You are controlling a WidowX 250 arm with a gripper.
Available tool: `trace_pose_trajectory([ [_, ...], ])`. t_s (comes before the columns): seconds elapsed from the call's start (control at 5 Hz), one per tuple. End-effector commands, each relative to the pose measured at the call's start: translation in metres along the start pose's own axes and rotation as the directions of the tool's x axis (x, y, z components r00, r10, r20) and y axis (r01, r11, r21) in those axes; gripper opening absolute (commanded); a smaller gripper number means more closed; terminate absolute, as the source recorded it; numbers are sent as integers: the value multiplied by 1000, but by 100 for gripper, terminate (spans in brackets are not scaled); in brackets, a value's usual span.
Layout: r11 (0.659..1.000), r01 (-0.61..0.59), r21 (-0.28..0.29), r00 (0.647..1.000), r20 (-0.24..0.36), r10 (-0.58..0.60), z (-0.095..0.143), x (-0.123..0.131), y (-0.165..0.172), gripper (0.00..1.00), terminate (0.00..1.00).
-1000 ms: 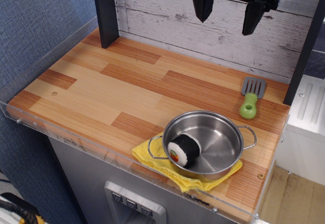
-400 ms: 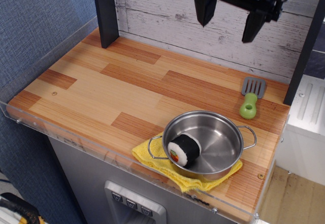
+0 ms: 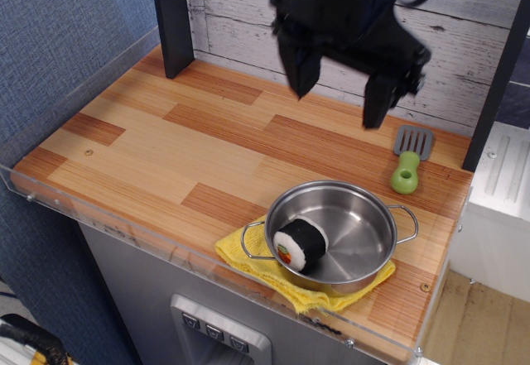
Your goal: Move the sushi rool from the pot to the table.
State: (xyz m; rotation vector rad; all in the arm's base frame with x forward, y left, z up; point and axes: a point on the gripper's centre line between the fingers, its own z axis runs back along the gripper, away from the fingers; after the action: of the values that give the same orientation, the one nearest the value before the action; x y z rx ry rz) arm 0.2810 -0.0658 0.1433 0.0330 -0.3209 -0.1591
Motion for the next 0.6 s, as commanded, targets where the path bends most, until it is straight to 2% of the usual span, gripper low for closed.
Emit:
trace_pose_trajectory([
  [0.0,1000,14,2,999,37,-14,12,-16,5,100,0],
  [0.4,1000,7,16,1000,-28,-6,-10,-47,4,100,0],
])
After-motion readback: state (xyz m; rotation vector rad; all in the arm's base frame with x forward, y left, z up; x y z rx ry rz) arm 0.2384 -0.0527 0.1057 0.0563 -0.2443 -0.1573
